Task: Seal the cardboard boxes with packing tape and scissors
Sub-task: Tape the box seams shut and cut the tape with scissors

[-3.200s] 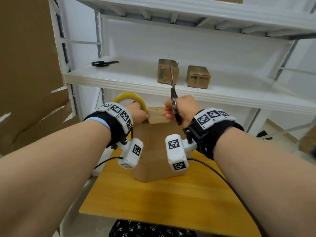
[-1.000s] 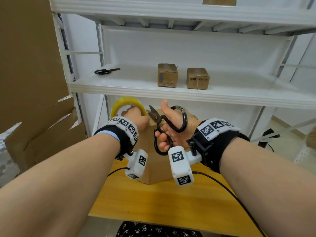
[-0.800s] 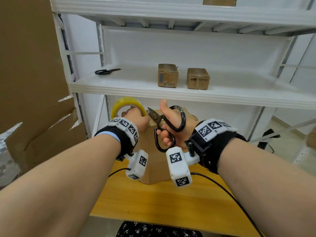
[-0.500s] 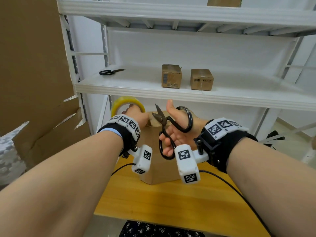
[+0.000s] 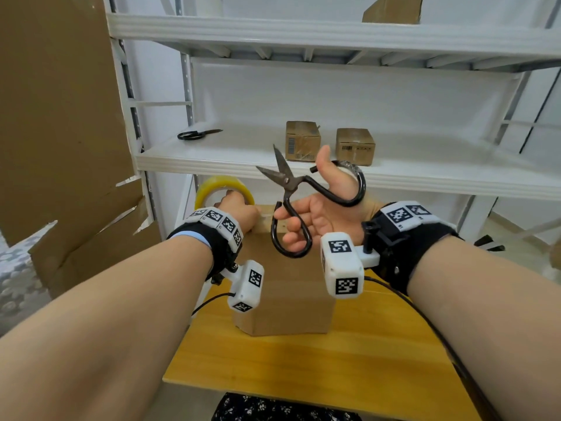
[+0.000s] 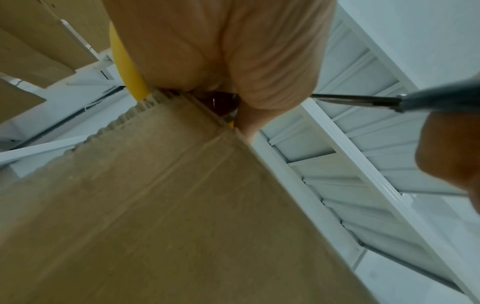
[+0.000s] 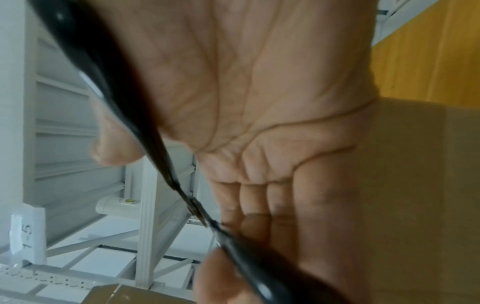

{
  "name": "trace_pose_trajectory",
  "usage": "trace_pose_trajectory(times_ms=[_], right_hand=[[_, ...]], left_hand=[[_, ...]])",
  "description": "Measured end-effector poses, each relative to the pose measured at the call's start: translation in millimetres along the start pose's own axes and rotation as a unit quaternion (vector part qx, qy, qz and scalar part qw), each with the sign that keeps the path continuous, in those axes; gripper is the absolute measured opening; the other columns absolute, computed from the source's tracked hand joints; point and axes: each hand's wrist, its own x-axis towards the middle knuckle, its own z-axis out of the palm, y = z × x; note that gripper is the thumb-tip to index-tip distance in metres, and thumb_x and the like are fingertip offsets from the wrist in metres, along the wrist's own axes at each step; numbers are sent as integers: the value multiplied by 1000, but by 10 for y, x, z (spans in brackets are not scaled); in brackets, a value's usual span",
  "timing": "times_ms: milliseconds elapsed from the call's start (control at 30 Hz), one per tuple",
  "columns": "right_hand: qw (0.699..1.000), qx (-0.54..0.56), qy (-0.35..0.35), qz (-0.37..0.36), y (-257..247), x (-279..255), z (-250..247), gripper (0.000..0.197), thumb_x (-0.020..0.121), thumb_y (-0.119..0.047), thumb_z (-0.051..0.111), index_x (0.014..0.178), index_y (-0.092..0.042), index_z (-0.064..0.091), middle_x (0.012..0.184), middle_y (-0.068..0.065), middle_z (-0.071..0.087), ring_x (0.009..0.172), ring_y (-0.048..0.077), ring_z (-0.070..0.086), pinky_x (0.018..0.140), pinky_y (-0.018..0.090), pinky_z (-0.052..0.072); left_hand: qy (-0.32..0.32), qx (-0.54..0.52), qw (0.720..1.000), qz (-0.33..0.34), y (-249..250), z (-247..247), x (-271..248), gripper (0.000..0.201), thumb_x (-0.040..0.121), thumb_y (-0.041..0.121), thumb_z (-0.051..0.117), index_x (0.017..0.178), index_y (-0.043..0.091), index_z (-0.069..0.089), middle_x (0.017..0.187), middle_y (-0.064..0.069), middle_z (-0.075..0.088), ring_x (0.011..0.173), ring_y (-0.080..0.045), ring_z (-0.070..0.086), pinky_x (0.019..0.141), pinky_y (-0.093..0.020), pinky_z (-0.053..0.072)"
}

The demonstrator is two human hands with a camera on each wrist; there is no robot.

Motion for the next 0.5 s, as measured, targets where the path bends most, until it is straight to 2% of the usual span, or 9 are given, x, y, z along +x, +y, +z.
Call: trace_pose_trajectory(times_ms=[100,233,300,367,433,500], right_hand=[[996,16,68,-58,-27,0,-25,119,63,-97,34,117,6,58,79,15,59,72,32,63,69,39,58],[966,74,224,-106,13,-35,-252,107,74,-89,45,124,5,59,78,12,61,64,28,63,62,37,60],[943,93,298,-117,85,-77,-428,96,77,-84,49,117,2,61,77,11,62,62,26,62,63,35,60],[917,116,361,-125,175,-121,-615,81,79,-80,54,104,-4,63,78,10,64,64,25,61,72,38,58],[894,135,411,-119,248,-169,-784,68,82,-73,56,92,-6,62,79,9,64,67,25,60,76,38,55],[880,144,438,-111,319,-222,-945,59,87,-64,56,88,-5,61,81,10,62,73,26,58,73,36,50]], left_hand=[[9,-28,1000,-5,-21,-48,19,26,70,37,60,83,18,50,88,-14,62,81,-33,62,81,-49,54],[73,-78,994,24,121,-217,-76,23,83,33,60,86,13,49,90,-16,61,86,-34,61,81,-43,51],[106,-91,989,52,249,-294,-113,22,87,30,60,87,13,47,87,-14,58,87,-33,59,79,-42,49],[106,-102,985,93,417,-320,-155,22,90,30,60,90,12,46,85,-11,56,86,-31,57,80,-42,48],[76,-111,981,140,615,-251,-213,22,91,29,59,90,11,46,79,-7,53,77,-25,55,68,-34,45],[38,-106,976,185,831,-100,-296,23,91,30,59,88,10,48,75,-3,51,70,-20,52,58,-29,38]])
